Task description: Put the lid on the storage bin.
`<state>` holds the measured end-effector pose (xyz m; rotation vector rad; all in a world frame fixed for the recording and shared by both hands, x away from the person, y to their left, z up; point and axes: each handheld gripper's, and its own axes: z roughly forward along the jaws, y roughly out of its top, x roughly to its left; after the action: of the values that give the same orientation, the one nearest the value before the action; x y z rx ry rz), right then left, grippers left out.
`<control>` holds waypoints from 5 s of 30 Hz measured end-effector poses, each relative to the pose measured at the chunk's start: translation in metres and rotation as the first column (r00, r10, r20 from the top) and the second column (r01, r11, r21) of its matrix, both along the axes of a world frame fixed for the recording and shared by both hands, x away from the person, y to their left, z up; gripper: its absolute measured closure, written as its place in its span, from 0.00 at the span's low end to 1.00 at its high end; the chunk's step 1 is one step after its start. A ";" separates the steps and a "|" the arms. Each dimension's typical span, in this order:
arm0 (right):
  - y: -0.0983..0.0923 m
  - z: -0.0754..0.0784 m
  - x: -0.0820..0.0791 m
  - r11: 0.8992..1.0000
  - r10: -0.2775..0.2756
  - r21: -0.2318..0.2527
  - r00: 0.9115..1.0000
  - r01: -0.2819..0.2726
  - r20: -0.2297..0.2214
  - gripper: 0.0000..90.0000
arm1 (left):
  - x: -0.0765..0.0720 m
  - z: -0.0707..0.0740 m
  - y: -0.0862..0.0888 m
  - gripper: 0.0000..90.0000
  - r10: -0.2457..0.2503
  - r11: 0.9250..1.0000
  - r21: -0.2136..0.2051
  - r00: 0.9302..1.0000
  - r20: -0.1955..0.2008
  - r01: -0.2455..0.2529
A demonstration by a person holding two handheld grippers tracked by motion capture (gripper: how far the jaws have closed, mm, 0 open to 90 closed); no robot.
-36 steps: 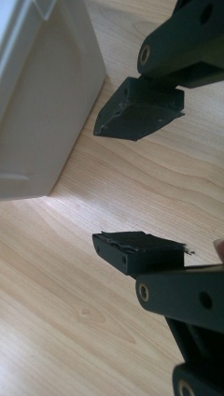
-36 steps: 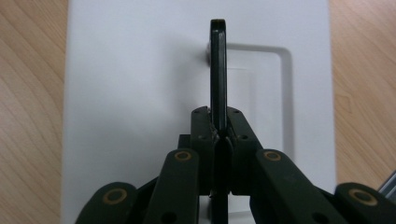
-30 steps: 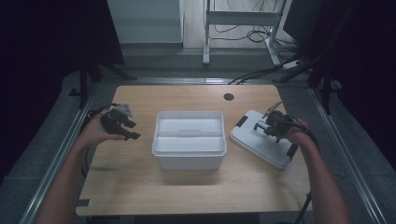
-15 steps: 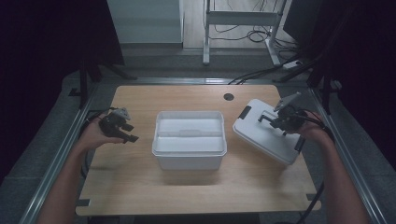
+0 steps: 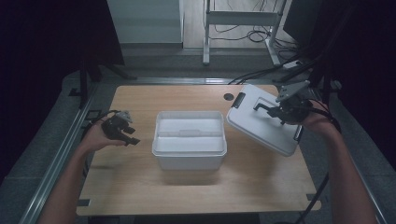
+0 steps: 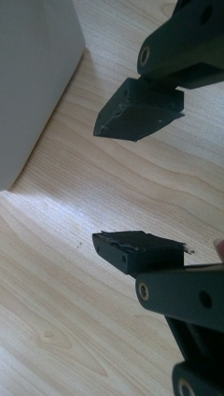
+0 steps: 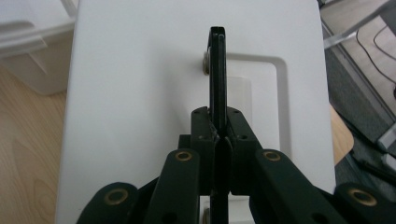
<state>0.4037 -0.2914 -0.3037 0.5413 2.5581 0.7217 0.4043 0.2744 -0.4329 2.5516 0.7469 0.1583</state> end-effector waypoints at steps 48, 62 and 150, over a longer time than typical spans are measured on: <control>0.153 0.012 0.007 0.940 0.340 0.034 0.940 -0.339 -0.018 0.93 | -0.001 -0.025 -0.012 0.48 -0.008 1.000 0.025 0.999 -0.048 0.010; 0.180 0.010 0.008 0.919 0.393 0.035 0.919 -0.392 -0.034 0.93 | -0.003 -0.028 -0.013 0.48 -0.017 0.999 0.030 0.998 -0.053 0.019; 0.056 -0.047 -0.022 0.938 -0.004 0.348 1.000 -0.003 0.019 0.43 | -0.029 -0.030 0.001 0.45 0.064 0.996 -0.064 0.997 0.031 -0.062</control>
<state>0.3820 -0.2353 -0.3509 0.6408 2.4219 1.1852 0.3752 0.2758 -0.4630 2.4615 0.8072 0.1945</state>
